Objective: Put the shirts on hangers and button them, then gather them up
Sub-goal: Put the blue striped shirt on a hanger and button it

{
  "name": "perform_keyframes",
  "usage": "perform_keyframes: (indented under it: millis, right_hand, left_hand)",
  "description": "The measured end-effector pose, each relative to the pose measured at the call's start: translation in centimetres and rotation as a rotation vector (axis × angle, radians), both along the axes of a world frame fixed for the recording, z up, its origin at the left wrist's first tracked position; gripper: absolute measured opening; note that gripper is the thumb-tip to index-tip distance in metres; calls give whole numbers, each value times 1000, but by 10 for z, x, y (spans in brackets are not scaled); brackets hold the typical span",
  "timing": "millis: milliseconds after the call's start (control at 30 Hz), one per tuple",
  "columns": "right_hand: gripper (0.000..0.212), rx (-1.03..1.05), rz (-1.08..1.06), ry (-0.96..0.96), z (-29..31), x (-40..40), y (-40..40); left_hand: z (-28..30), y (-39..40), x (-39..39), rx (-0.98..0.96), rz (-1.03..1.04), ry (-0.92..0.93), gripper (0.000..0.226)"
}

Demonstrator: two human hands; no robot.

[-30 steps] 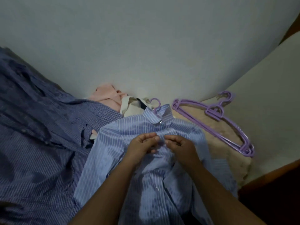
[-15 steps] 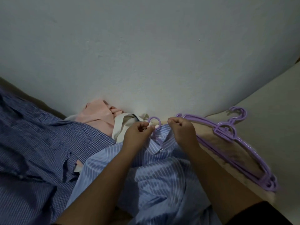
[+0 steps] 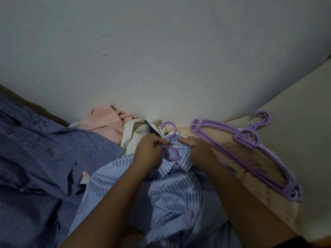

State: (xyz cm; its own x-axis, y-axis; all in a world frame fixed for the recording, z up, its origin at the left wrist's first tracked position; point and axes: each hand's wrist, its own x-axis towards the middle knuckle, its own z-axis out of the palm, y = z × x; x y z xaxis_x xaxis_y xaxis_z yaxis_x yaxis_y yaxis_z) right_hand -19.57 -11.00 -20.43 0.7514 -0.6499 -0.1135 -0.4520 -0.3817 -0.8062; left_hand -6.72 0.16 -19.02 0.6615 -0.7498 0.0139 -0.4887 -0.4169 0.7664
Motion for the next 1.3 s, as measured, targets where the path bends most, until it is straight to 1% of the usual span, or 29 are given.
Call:
perform_keyframes:
  millis: [100,133,167,200,233,300,333,400,467,567,633,700,733,767,867,967,1067,1100,1167,1233,1300]
  right_hand:
    - [44,-79,64,207,9,-8,6]
    - [44,-111,78,270,10,-10,9]
    - [49,-141,90,306,14,-13,12]
    - [56,-166,90,305,16,-16,15]
    - [55,-169,71,281,20,-19,17]
    - [39,-176,28,206,25,-25,21]
    - [39,-147,5,166,28,-28,23]
    - [43,34,-68,75,31,-31,27]
    - [47,221,-127,-54,35,-35,34]
    - [53,377,-170,-167,39,-38,38]
    - [59,526,-183,-248,37,-39,39]
    - [64,720,-180,-314,38,-37,41]
    - [65,802,-223,-339,39,-36,42]
    - [62,878,-287,-372,41,-36,44]
    - [47,1066,-455,-476,44,-35,51]
    - [47,1156,-474,-559,43,-37,53]
    - [46,1262,-462,-640,44,-38,53]
    - [46,1272,-447,-661,44,-37,54]
    - [49,1225,-391,-670,42,-39,54]
    - [48,1151,-290,-635,41,-42,55]
    - [46,1114,-203,-606,43,-46,56]
  left_hand:
    - [8,10,-9,98,-49,-23,39]
    - [11,14,-12,128,-60,-34,39]
    - [13,18,-15,157,-72,-52,40]
    - [15,22,-17,178,-80,-67,40]
    - [17,26,-18,185,-86,-82,40]
    - [22,34,-21,193,-98,-113,41]
    - [26,37,-22,199,-108,-132,41]
    - [33,44,-25,189,-118,-157,40]
    - [39,51,-27,137,-120,-143,42]
    - [41,61,-26,65,-123,-120,51]
    - [41,67,-24,35,-90,-98,52]
    - [41,72,-22,-19,2,40,50]
    - [42,73,-22,-52,54,135,49]
    - [42,74,-21,-77,98,206,48]
    - [40,72,-21,-127,163,315,49]
    - [37,71,-17,-190,237,429,53]
    - [37,72,-16,-214,272,493,51]
    - [38,72,-16,-209,264,485,51]
    - [40,73,-18,-179,223,432,51]
    - [41,75,-17,-134,167,384,48]
    - [37,74,-15,-88,95,297,50]
